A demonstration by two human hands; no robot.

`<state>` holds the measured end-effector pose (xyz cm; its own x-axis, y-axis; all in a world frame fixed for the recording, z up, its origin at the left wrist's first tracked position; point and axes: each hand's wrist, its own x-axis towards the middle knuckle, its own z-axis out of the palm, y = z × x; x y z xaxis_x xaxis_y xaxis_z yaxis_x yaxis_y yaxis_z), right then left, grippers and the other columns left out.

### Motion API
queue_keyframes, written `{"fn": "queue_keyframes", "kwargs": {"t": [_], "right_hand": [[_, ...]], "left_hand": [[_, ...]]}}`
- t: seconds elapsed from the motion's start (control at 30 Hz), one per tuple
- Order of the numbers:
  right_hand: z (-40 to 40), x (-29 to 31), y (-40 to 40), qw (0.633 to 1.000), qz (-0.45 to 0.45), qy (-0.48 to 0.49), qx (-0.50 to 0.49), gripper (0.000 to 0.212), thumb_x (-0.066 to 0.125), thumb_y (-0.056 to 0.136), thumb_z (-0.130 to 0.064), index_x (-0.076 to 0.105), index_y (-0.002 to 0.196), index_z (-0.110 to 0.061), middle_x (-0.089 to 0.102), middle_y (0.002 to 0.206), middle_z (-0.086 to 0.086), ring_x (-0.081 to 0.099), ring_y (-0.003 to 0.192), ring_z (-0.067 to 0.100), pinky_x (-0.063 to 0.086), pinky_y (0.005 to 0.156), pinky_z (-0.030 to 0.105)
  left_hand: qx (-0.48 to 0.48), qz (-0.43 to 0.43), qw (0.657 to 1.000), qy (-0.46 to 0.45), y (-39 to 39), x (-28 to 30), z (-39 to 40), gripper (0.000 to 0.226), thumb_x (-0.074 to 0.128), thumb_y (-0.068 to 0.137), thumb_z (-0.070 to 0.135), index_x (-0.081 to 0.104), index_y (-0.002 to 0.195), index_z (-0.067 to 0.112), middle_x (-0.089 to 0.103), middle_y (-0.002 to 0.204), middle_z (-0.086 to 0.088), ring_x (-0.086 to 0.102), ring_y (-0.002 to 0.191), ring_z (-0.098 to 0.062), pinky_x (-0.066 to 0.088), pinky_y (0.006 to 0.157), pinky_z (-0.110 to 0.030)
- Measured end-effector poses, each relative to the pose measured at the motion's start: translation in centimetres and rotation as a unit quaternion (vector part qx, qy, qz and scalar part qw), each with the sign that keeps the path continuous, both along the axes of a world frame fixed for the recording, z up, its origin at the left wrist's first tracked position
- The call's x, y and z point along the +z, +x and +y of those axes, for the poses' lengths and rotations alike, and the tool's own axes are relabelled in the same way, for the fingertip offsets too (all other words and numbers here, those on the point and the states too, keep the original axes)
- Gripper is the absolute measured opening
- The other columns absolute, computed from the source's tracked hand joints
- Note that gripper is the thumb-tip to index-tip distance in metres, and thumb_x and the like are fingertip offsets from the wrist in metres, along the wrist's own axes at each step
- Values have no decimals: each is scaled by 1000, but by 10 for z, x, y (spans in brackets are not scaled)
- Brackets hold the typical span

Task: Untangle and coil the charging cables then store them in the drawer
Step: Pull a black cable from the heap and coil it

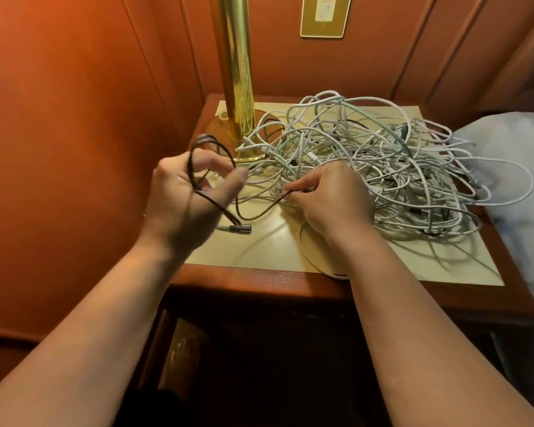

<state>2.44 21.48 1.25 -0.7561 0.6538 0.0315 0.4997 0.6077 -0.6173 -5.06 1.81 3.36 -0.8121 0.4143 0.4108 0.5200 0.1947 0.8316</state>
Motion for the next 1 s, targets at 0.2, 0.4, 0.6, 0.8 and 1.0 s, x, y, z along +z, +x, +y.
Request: {"fn": "queue_keyframes", "kwargs": {"t": [0.2,0.4,0.6,0.8,1.0], "right_hand": [[0,3,1,1000,6,-8,3,5,85,82,-44,81,83,-43,74,83,-15,67,81,12,48,64,29],[1,2,1,1000,12,-23,6,6,87,79,-43,81,81,-44,74,79,-18,68,79,9,53,65,30],[3,0,4,999,30,-26,23,6,86,81,-42,81,82,-44,71,76,-19,67,77,7,47,59,28],[5,-2,4,998,37,-29,29,6,85,79,-48,81,82,-46,66,67,-19,63,69,6,35,53,24],[10,-4,4,998,45,-34,35,7,85,79,-53,81,82,-48,53,56,-17,51,59,6,31,51,25]], "left_hand": [[16,-36,995,-94,11,-19,33,12,79,88,33,79,91,22,69,80,11,66,70,-3,54,61,-25],[-10,5,983,-181,7,-36,39,28,84,77,52,78,85,26,68,82,8,64,81,-14,55,77,-38],[-12,5,982,-188,11,-39,44,16,80,87,37,78,89,21,67,90,3,63,87,-20,53,80,-42],[-36,33,981,-188,14,-29,45,23,61,97,38,66,82,21,61,86,2,58,83,-21,50,73,-44],[-76,3,986,-150,19,-17,38,26,54,93,40,58,74,22,57,70,3,57,68,-20,46,60,-42]]}}
